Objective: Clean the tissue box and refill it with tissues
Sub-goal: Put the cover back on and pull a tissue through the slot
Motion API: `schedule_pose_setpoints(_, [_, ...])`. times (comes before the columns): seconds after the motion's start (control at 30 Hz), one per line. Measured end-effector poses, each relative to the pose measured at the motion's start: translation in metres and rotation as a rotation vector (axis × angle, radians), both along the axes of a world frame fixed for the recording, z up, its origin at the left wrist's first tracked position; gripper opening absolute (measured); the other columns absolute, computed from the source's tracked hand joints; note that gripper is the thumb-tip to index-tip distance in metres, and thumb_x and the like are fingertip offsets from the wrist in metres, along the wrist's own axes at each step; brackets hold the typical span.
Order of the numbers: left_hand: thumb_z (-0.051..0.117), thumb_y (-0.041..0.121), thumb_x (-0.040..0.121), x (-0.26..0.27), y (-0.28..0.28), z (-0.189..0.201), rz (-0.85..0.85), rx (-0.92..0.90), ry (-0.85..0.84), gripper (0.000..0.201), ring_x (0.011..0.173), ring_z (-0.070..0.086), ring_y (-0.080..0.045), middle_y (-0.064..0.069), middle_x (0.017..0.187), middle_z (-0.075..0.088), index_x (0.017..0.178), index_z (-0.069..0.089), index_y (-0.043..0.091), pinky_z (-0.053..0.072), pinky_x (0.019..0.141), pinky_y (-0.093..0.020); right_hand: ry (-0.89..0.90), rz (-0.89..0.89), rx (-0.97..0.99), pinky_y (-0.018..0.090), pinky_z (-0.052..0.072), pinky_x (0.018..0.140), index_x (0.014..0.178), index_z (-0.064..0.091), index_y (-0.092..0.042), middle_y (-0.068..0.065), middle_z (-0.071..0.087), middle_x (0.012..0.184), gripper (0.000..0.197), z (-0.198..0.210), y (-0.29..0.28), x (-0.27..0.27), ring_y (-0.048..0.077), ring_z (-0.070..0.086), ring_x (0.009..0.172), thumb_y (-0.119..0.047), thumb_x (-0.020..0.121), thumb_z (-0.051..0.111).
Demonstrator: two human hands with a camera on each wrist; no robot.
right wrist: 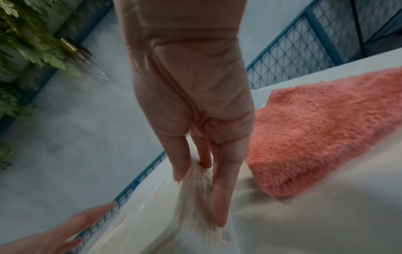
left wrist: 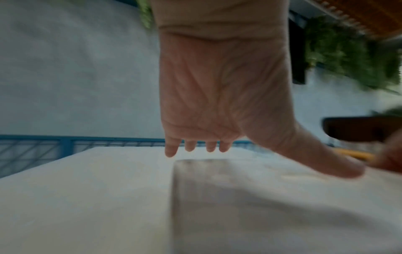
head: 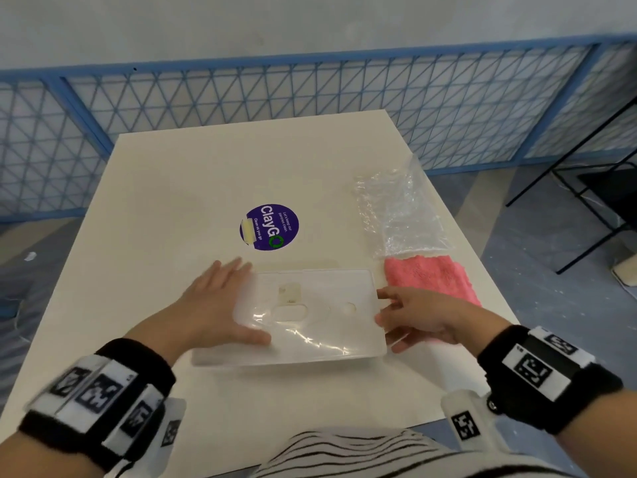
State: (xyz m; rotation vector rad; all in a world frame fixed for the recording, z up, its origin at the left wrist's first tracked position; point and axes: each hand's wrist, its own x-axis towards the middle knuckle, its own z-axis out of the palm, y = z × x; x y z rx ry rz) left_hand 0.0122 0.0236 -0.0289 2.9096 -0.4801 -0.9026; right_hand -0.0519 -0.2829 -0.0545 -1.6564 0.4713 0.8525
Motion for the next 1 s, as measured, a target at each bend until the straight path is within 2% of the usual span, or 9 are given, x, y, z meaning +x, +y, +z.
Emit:
schedule_pose_setpoints(0.07, [0.049,0.089,0.051,0.004,0.018,-0.002,0.306,-0.157,-0.047,0.129,0.146,0.005,-0.027,-0.003,0.159,0.003,0.152,0.007,0.021,0.012,0.118,-0.040,0.012,-0.040,0.002,0.036,0.057,0.067,0.124,0.053,-0.015,0.002,0.069,0.078,0.026,0.005,0.001,0.004,0.019,0.067,0.061,-0.015,0.098,0.049])
schedule_pose_setpoints(0.17, [0.039,0.073,0.079,0.002,0.039,-0.004,0.630,-0.259,0.167,0.088,0.128,0.043,-0.033,-0.012,0.150,0.031,0.149,0.023,0.021,0.042,0.101,-0.044,0.079,-0.095,-0.003,0.041,0.056,0.066,0.121,0.052,-0.006,0.011,0.067,0.077,0.042,0.010,0.003,0.010,0.027,0.065,0.059,-0.041,0.100,0.041])
schedule_pose_setpoints(0.27, [0.024,0.062,0.094,-0.011,0.034,0.000,0.718,-0.386,0.348,0.055,0.089,0.064,-0.026,-0.008,0.120,0.057,0.131,0.040,0.025,0.054,0.069,-0.032,0.150,-0.026,-0.046,0.038,0.058,0.059,0.120,0.048,0.000,0.020,0.067,0.075,0.066,0.012,0.011,0.015,0.031,0.065,0.055,-0.060,0.094,0.034])
schedule_pose_setpoints(0.4, [0.028,0.033,0.102,-0.018,0.032,-0.001,0.720,-0.494,0.287,0.037,0.083,0.064,-0.028,-0.011,0.117,0.060,0.137,0.034,0.025,0.054,0.061,-0.031,0.139,-0.023,0.003,0.046,0.059,0.072,0.116,0.051,-0.009,0.024,0.067,0.083,0.066,0.017,0.015,0.016,0.037,0.067,0.061,-0.066,0.091,0.028])
schedule_pose_setpoints(0.57, [0.038,0.012,0.099,-0.015,0.042,0.008,0.788,-0.706,0.208,0.034,0.088,0.064,-0.025,-0.003,0.106,0.060,0.127,0.030,0.031,0.055,0.064,-0.036,0.113,-0.192,0.259,0.064,0.052,0.076,0.132,0.041,-0.032,0.026,0.056,0.121,0.060,0.021,0.010,0.021,0.047,0.066,0.087,-0.071,0.089,0.025])
schedule_pose_setpoints(0.67, [0.041,0.005,0.097,-0.014,0.039,0.007,0.776,-0.796,0.148,0.035,0.089,0.063,-0.019,-0.002,0.108,0.061,0.123,0.029,0.026,0.055,0.075,-0.041,0.047,-0.389,0.317,0.071,0.046,0.079,0.132,0.037,-0.034,0.018,0.052,0.127,0.057,0.021,0.015,0.027,0.049,0.057,0.108,-0.070,0.088,0.032])
schedule_pose_setpoints(0.77, [0.043,0.004,0.096,-0.017,0.034,0.005,0.764,-0.877,0.156,0.034,0.094,0.062,-0.019,0.001,0.114,0.061,0.117,0.032,0.027,0.053,0.084,-0.041,-0.024,-0.506,0.281,0.068,0.047,0.079,0.134,0.037,-0.031,0.009,0.052,0.134,0.065,0.017,0.017,0.030,0.042,0.054,0.116,-0.072,0.084,0.038])
schedule_pose_setpoints(0.9, [0.041,0.011,0.096,-0.019,0.027,0.007,0.856,-1.100,0.228,0.023,0.108,0.058,-0.018,0.007,0.117,0.060,0.102,0.042,0.033,0.043,0.099,-0.040,-0.034,-0.553,0.303,0.057,0.054,0.067,0.116,0.056,-0.040,0.001,0.065,0.114,0.050,0.012,0.016,0.027,0.034,0.063,0.102,-0.074,0.083,0.038])
schedule_pose_setpoints(1.0, [0.038,0.022,0.097,-0.014,0.027,0.010,0.968,-1.292,0.239,0.016,0.104,0.058,-0.021,0.012,0.098,0.067,0.084,0.047,0.021,0.043,0.096,-0.037,-0.121,-0.604,0.368,0.051,0.056,0.070,0.104,0.064,-0.029,0.001,0.072,0.099,0.053,0.010,0.016,0.023,0.027,0.068,0.093,-0.072,0.083,0.042])
